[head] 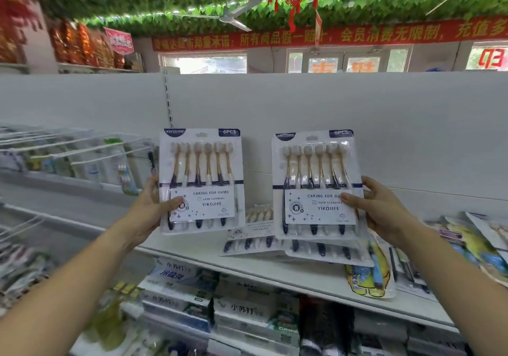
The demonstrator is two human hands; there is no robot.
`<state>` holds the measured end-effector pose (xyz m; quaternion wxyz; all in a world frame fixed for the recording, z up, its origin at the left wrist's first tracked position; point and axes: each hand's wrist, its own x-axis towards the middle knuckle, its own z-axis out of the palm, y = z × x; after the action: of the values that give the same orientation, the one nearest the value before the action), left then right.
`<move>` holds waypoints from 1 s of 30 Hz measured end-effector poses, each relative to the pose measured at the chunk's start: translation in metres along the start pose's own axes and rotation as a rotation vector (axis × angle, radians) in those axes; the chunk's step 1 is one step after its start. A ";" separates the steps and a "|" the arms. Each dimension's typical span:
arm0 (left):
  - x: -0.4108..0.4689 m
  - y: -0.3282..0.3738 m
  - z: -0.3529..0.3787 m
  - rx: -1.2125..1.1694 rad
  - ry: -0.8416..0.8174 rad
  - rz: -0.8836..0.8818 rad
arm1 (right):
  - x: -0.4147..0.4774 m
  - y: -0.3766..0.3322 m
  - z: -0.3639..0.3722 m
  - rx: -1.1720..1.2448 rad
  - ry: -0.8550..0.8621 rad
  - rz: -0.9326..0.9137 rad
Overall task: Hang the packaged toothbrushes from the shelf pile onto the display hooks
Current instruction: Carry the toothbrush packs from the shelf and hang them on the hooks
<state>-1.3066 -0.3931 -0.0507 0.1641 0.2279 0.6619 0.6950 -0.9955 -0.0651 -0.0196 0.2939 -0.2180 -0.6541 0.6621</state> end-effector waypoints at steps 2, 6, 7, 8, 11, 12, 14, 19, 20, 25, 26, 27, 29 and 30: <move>-0.024 -0.004 -0.020 -0.013 0.051 0.011 | 0.001 0.006 0.023 -0.002 -0.049 -0.027; -0.080 -0.016 -0.066 -0.054 0.181 0.039 | -0.007 0.018 0.077 0.019 -0.161 -0.079; -0.094 -0.020 -0.080 -0.053 0.212 0.045 | -0.010 0.022 0.091 0.022 -0.198 -0.090; -0.110 -0.024 -0.094 -0.036 0.244 0.052 | -0.012 0.028 0.104 0.022 -0.230 -0.094; -0.154 -0.034 -0.144 0.030 0.324 0.049 | -0.023 0.044 0.143 -0.001 -0.315 -0.103; -0.167 -0.038 -0.160 0.034 0.348 0.042 | -0.027 0.049 0.157 -0.004 -0.336 -0.106; -0.192 -0.042 -0.189 0.057 0.410 0.048 | -0.032 0.061 0.185 0.013 -0.363 -0.096; -0.246 -0.050 -0.250 0.096 0.546 0.080 | -0.050 0.090 0.266 0.007 -0.505 -0.041; -0.255 -0.052 -0.263 0.101 0.567 0.079 | -0.054 0.095 0.283 0.003 -0.534 -0.035; -0.296 -0.065 -0.338 0.134 0.660 0.075 | -0.067 0.122 0.382 0.032 -0.626 -0.009; -0.303 -0.067 -0.355 0.148 0.679 0.075 | -0.069 0.127 0.403 0.031 -0.637 -0.006; -0.310 -0.070 -0.371 0.153 0.694 0.073 | -0.071 0.132 0.423 0.025 -0.646 0.002; -0.323 -0.077 -0.404 0.148 0.702 0.056 | -0.075 0.142 0.466 0.001 -0.687 -0.009; -0.329 -0.080 -0.419 0.141 0.705 0.045 | -0.078 0.148 0.486 -0.009 -0.711 -0.017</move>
<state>-1.2593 -0.9157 -0.1710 -0.1057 -0.0009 0.7190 0.6869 -1.2813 -0.4720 -0.1500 0.0523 0.0300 -0.7201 0.6913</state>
